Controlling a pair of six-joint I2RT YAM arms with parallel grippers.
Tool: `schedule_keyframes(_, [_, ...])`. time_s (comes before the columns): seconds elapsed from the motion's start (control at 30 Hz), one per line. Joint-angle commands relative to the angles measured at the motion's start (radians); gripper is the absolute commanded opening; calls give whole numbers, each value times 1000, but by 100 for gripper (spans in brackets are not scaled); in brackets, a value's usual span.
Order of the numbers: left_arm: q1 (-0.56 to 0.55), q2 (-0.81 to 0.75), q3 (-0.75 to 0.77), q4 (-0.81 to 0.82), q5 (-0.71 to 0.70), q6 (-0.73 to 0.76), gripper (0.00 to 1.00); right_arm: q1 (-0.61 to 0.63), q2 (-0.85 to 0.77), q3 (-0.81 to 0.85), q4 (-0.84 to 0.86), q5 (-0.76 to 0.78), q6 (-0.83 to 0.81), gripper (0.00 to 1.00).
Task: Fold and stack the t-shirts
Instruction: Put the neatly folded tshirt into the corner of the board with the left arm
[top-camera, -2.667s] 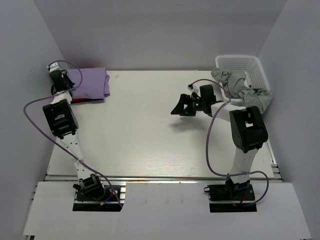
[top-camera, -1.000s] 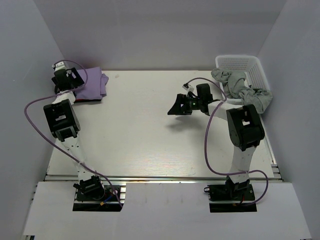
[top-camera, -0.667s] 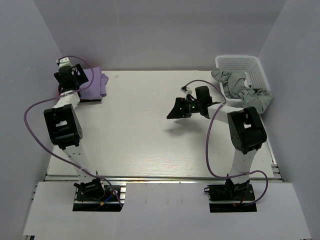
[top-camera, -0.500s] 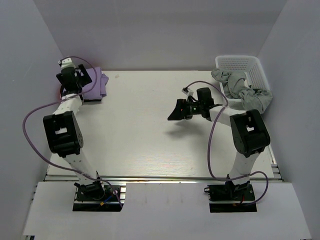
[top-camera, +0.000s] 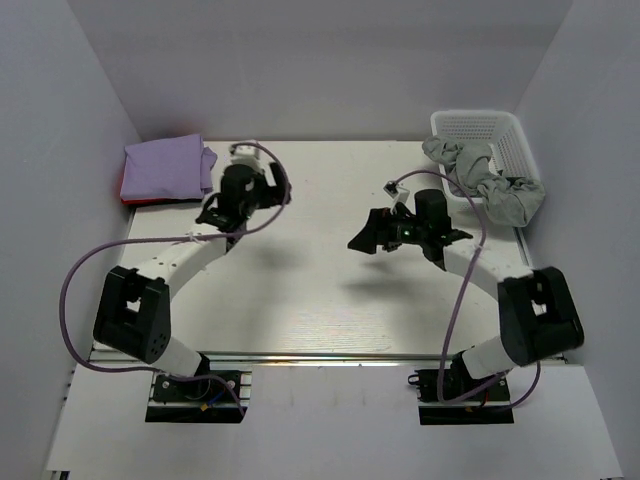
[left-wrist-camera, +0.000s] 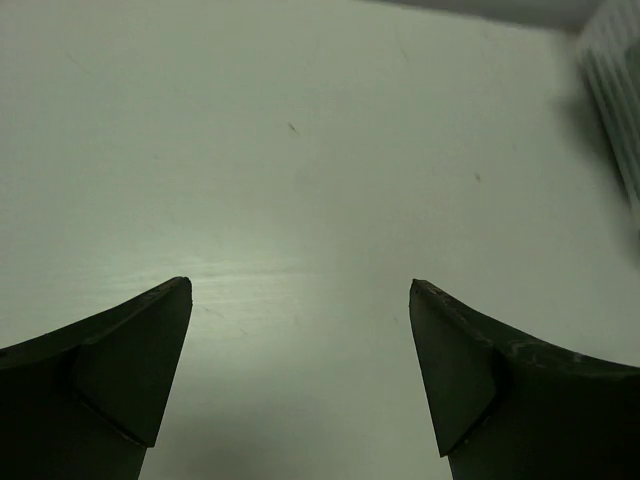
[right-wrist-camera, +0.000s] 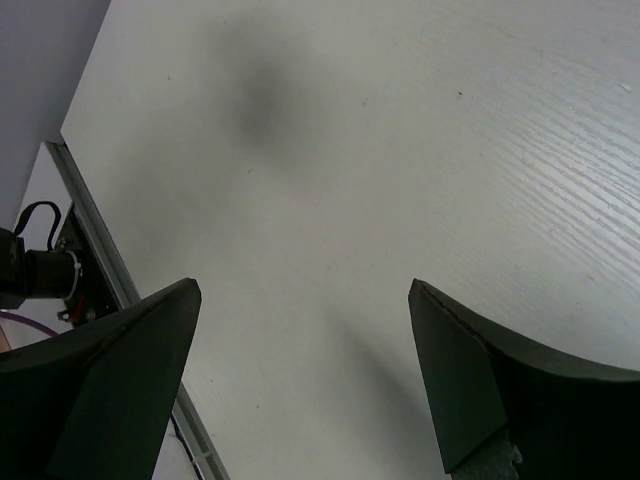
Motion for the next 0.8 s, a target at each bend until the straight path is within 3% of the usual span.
schedule_keyframes(0.0, [-123, -32, -32, -128, -84, 3, 99, -6, -122, -60, -9, 76, -31, 90])
schedule_keyframes(0.17, [-247, -133, -162, -211, -194, -48, 99, -4, -305, -183, 8, 205, -19, 90])
schedule_keyframes(0.37, [-290, -296, -239, -231, -285, -80, 99, -4, -382, -217, 11, 254, -15, 90])
schedule_keyframes(0.47, [-301, -307, -229, -297, -354, -91, 99, -6, -399, -237, 26, 297, 4, 90])
schedule_keyframes(0.77, [-330, -330, -229, -309, -339, -82, 99, -6, -426, -294, 94, 310, 33, 90])
